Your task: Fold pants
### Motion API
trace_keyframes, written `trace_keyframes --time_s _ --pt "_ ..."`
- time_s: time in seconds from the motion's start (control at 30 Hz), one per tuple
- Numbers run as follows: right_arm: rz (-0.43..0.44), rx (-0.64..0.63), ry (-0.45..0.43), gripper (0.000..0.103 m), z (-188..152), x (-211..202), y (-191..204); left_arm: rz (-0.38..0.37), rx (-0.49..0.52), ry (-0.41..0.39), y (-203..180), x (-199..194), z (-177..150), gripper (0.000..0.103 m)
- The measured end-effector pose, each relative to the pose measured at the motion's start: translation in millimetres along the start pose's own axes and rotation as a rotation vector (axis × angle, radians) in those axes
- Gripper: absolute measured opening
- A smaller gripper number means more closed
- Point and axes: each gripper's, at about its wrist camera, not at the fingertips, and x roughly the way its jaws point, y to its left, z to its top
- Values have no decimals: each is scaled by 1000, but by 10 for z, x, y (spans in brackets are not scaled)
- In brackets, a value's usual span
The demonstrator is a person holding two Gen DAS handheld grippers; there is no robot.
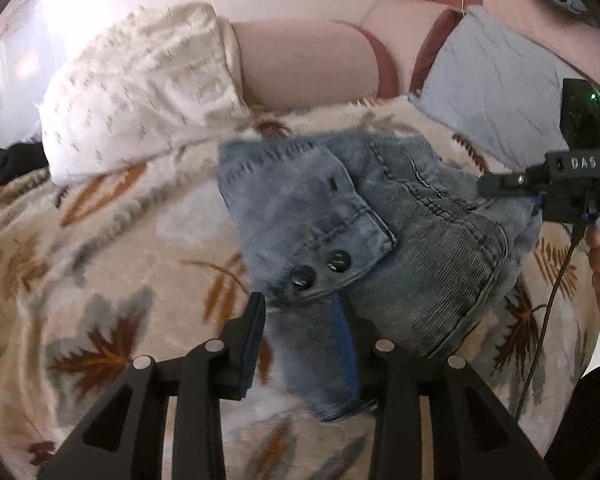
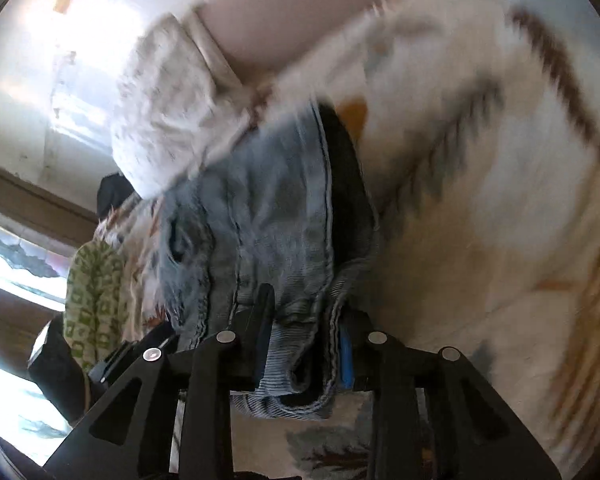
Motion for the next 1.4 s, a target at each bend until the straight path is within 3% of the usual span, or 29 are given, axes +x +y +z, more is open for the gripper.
trace_keyframes --time_s 0.13,0.2,0.23,0.27,0.37,0.5,0.6,0.7,0.8,0.83,0.97,1.07,1.17,1.3,1.4 --pt "14 -84 -90 32 131 -241 216 -14 -49 -76 169 -233 137 43" --pt "11 -105 -74 48 181 -204 291 -1 -62 -81 225 -213 132 43" --pt "19 -96 -38 61 180 -127 288 2 -66 -73 235 -167 114 43" --pt "16 -95 23 63 144 -25 263 6 -66 -56 228 -99 89 43" --pt "-116 -123 150 64 -10 288 200 36 2 -12 84 84 23 43" --pt "-58 -32 184 64 -4 169 11 103 74 3 -54 144 -53 43" --pt "-66 -41 67 66 128 -274 -71 74 6 -35 56 5 36 43" --pt "2 -14 -133 68 255 -690 -141 79 -37 -108 151 -179 215 46" --pt "74 -30 -211 66 362 -667 -15 148 -72 -142 185 -129 415 56" --pt "103 -54 -222 61 402 -559 93 154 -90 -144 198 -64 484 57" --pt "25 -176 -143 38 499 44 467 178 -150 -92 226 282 652 67" --pt "-10 -184 -89 37 507 416 507 204 -122 -66 167 563 735 67" --pt "-68 -160 -64 38 591 710 413 243 -88 16 174 882 745 69" --pt "-62 -74 43 47 713 987 165 285 -117 100 317 1229 666 91" --pt "-30 -38 47 48 725 924 118 256 -155 85 393 1108 628 91"
